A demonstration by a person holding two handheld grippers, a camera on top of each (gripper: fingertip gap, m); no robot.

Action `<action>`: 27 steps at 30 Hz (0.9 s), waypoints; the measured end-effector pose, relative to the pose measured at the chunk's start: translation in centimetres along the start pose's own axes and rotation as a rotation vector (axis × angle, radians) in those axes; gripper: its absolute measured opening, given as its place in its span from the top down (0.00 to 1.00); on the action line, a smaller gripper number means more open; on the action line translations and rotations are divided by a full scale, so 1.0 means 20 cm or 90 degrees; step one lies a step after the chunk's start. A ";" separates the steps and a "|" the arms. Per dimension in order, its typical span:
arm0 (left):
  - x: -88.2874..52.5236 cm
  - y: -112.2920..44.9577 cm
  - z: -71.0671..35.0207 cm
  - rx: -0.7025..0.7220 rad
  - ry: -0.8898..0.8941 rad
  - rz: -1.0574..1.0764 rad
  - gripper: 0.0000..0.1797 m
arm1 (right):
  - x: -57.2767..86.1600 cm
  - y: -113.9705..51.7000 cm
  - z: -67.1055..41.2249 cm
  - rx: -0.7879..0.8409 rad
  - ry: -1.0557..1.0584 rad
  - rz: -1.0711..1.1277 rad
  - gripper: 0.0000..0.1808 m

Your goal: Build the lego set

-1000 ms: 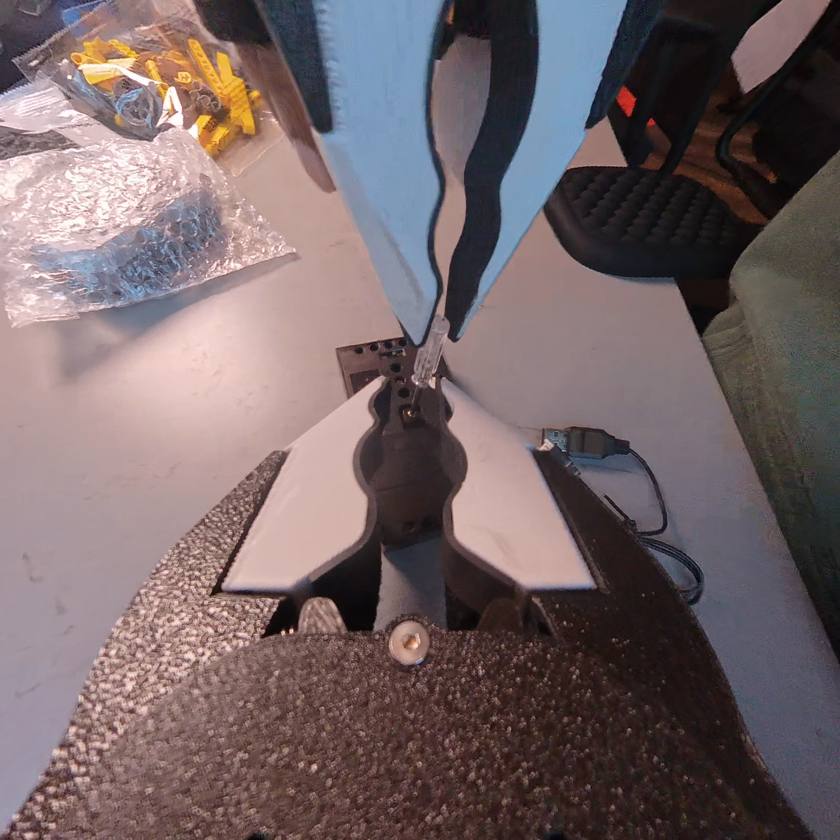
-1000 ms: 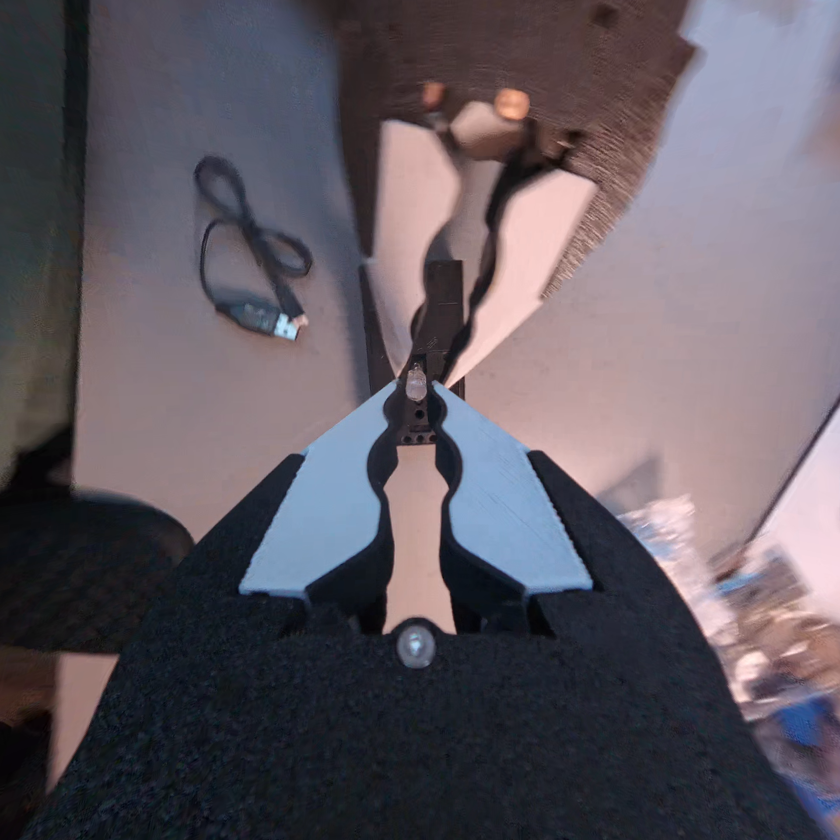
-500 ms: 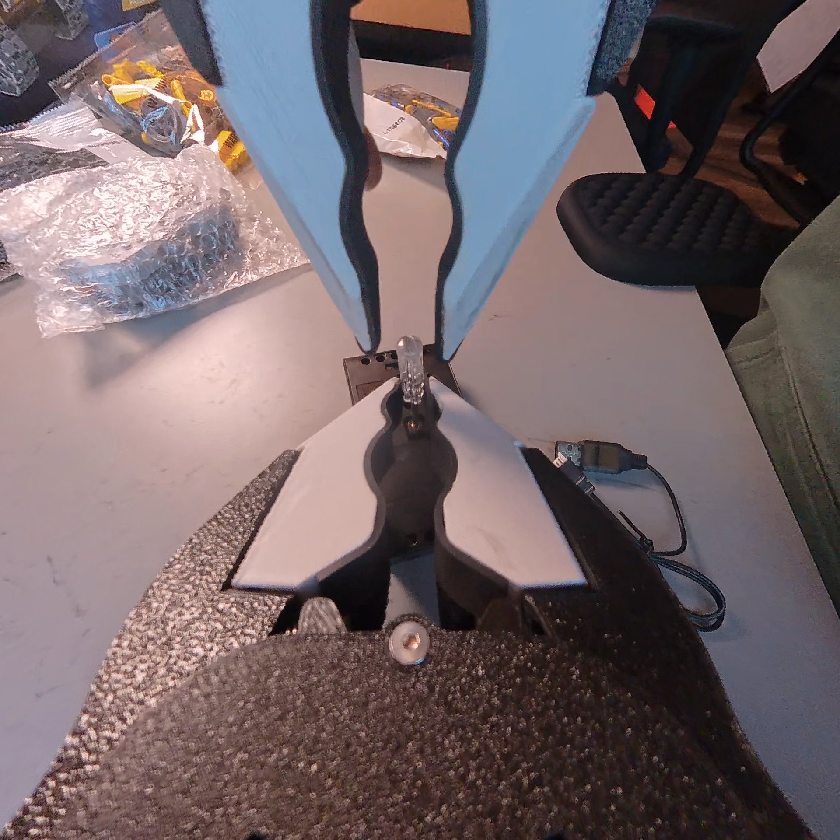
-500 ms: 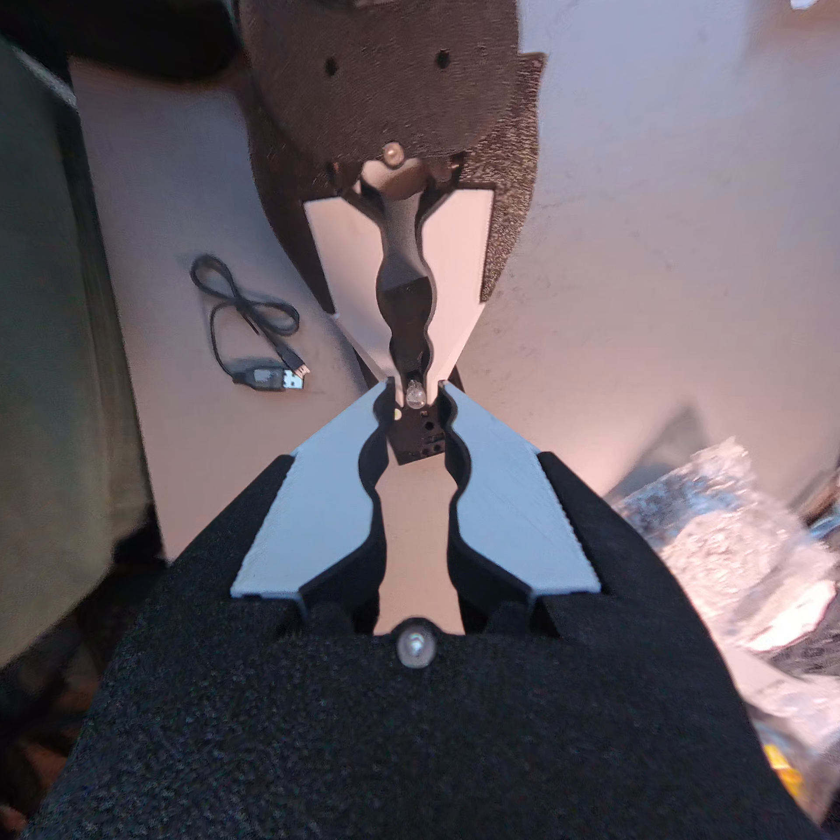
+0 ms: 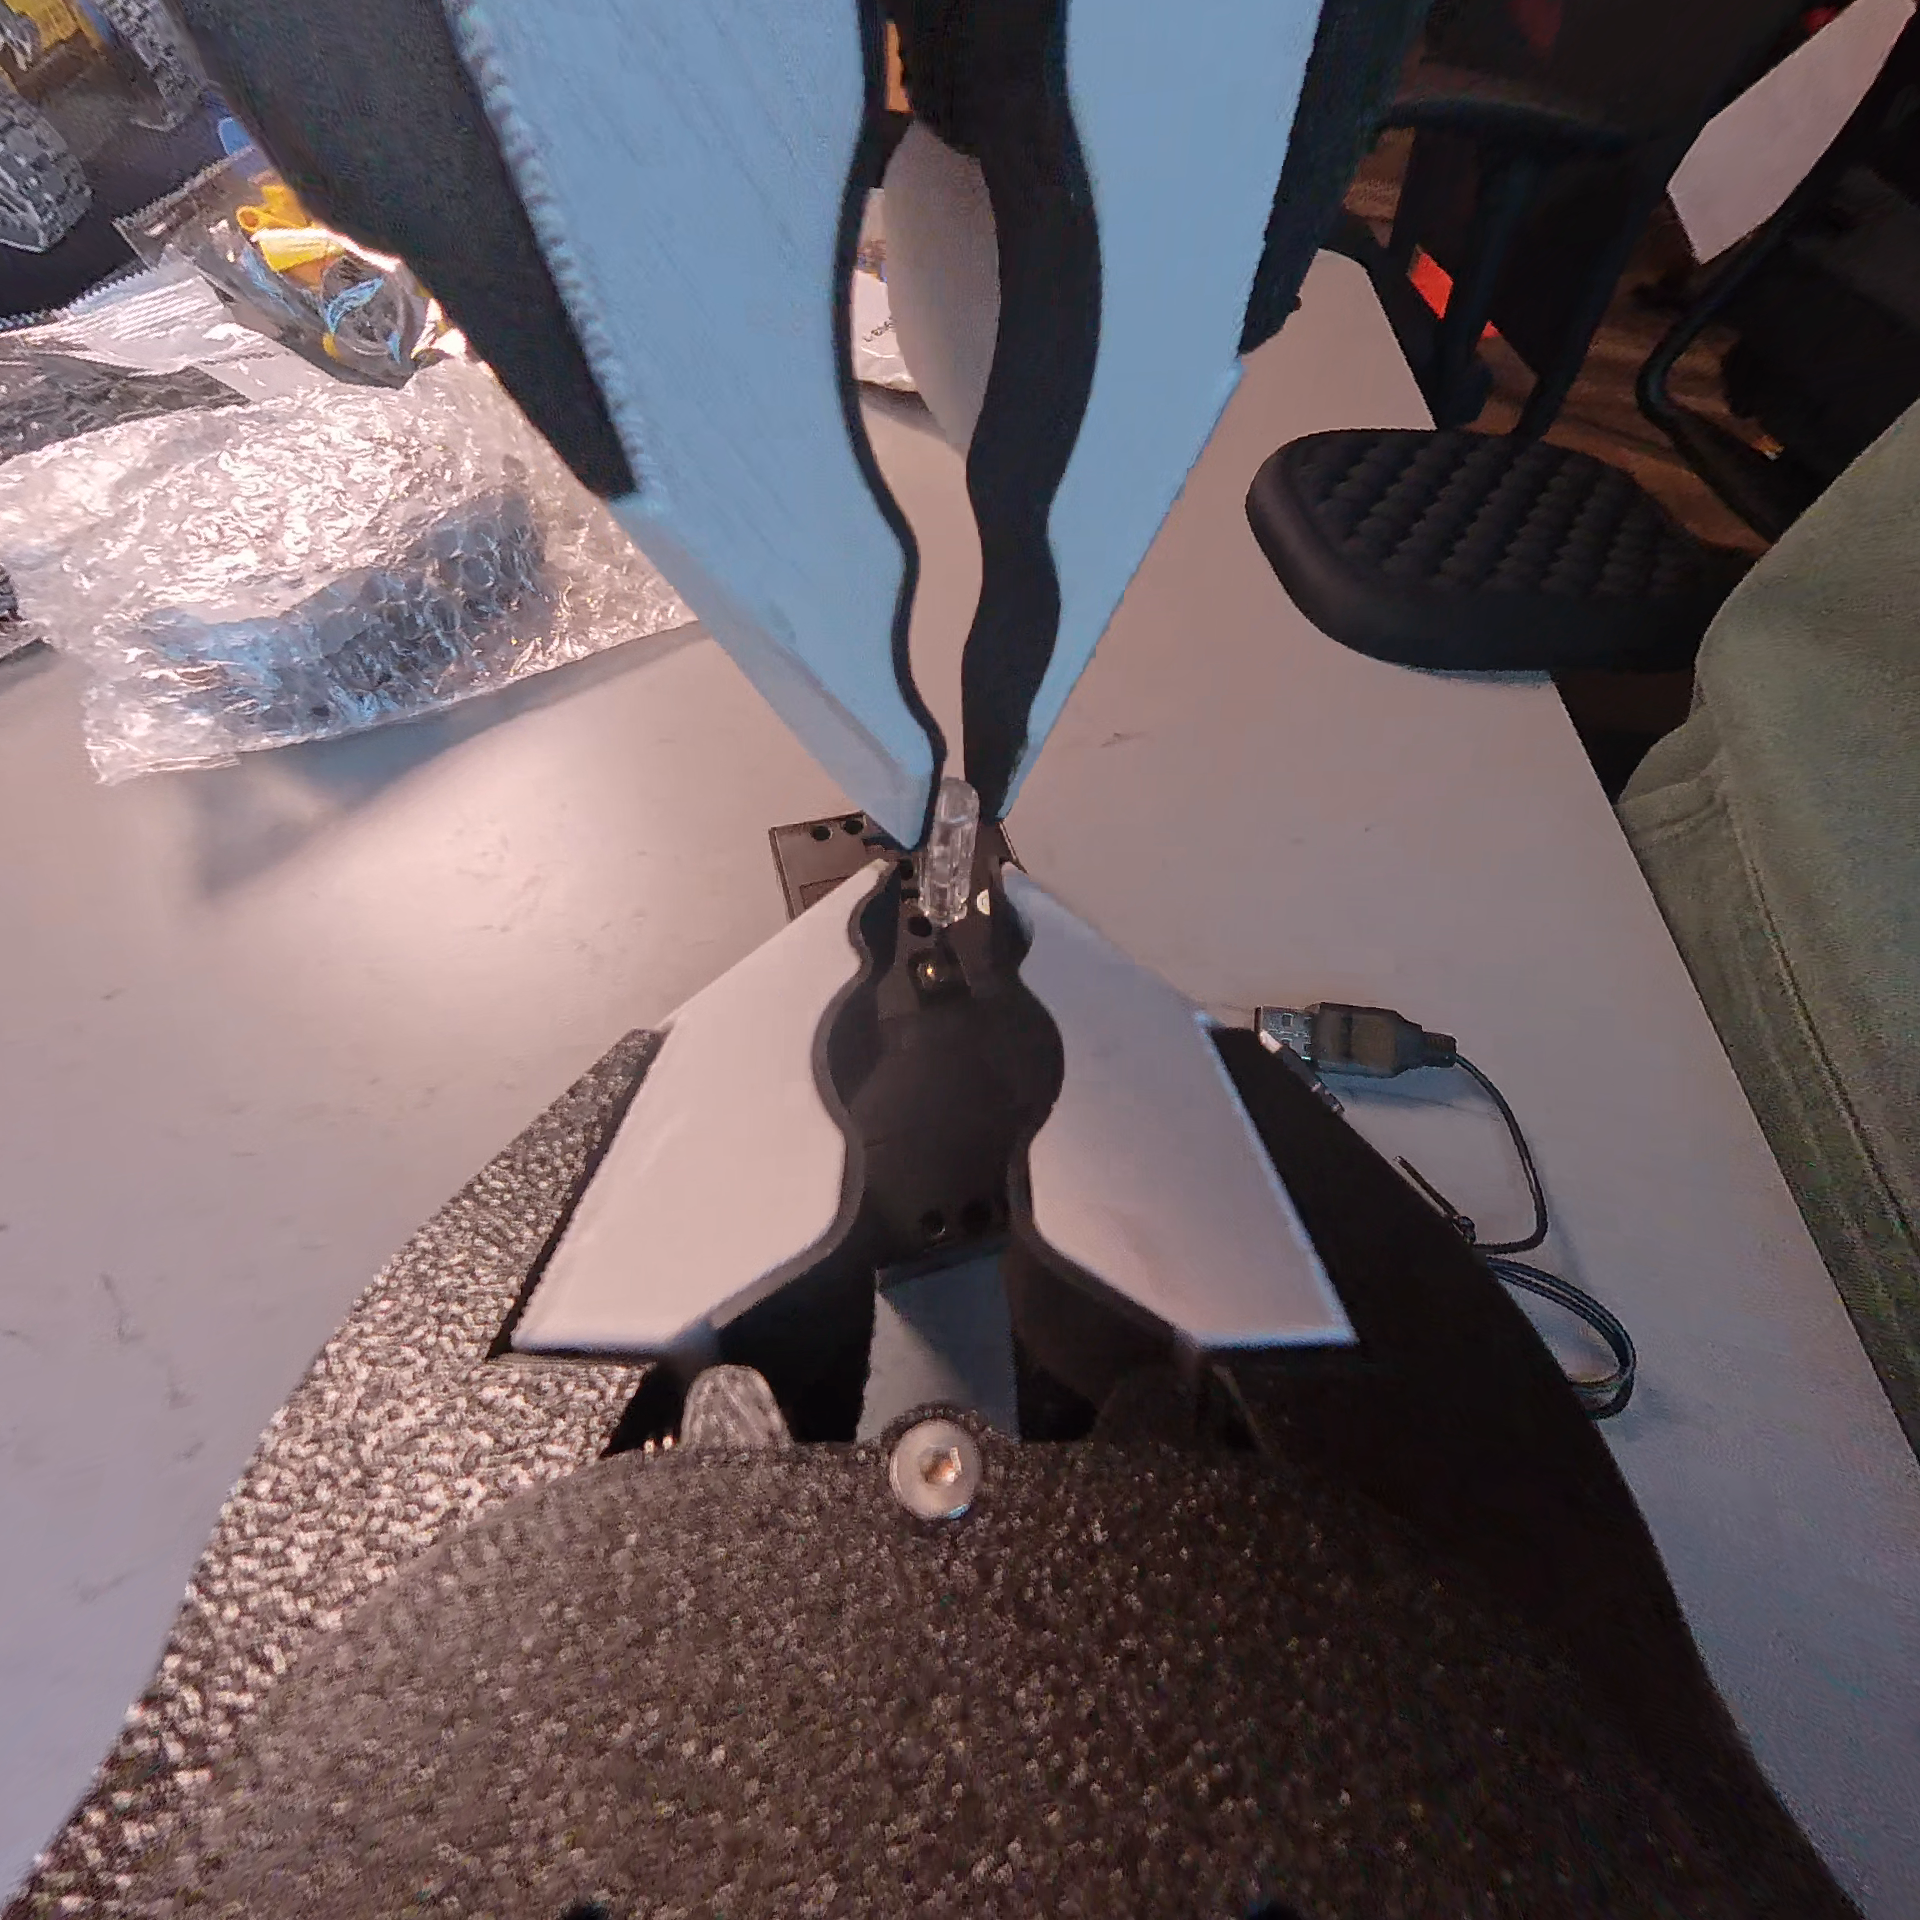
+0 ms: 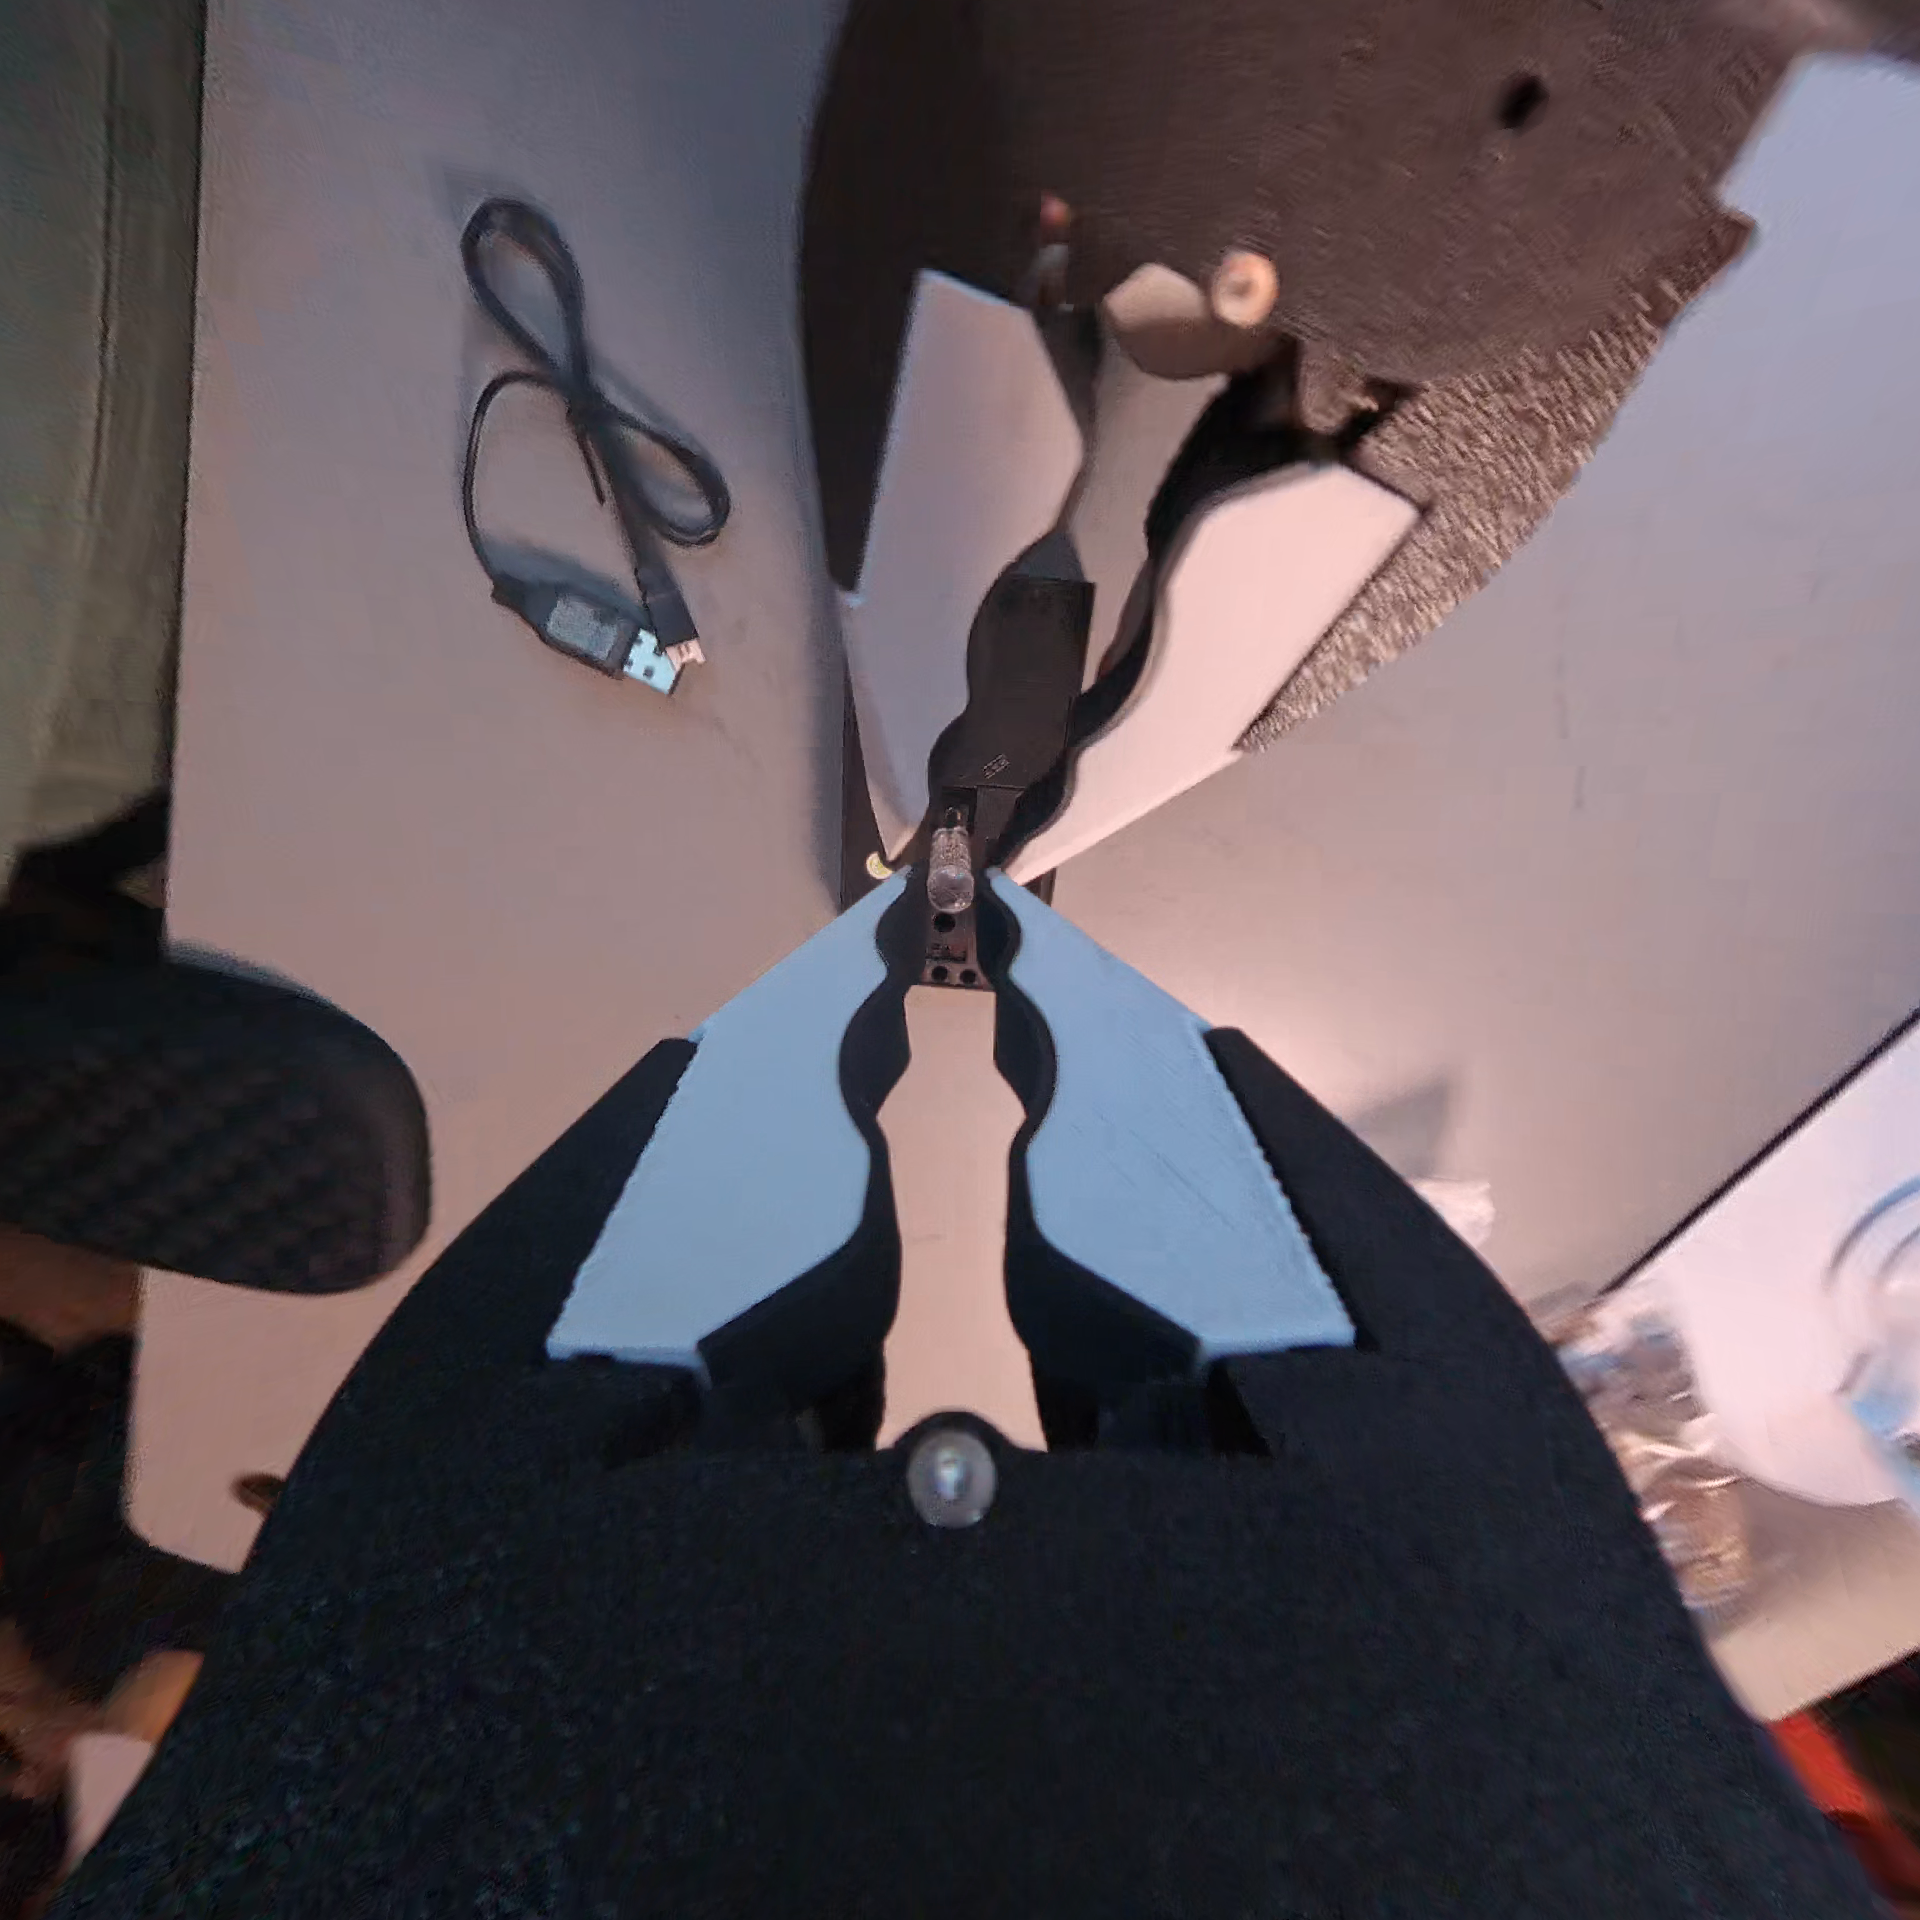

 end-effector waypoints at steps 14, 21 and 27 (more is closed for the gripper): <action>0.01 -0.04 -0.01 0.004 0.088 0.012 0.95 | -0.02 0.03 0.03 0.026 -0.086 -0.021 0.90; 0.01 -0.04 -0.01 0.006 0.090 0.003 0.95 | -0.01 0.00 0.04 0.061 -0.335 -0.034 0.93; 0.01 -0.03 -0.01 0.006 0.084 0.006 0.95 | 0.01 -0.01 0.01 0.016 -0.206 -0.027 0.97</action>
Point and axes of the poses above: each gripper's, where its closed fingertips meet, y back along the fingers, z out of its underside, x = y × z across the jaws, the point moved 6 cm from there along y, back along the fingers, and after that the axes turned 2 degrees about z, right-handed, at the moved point
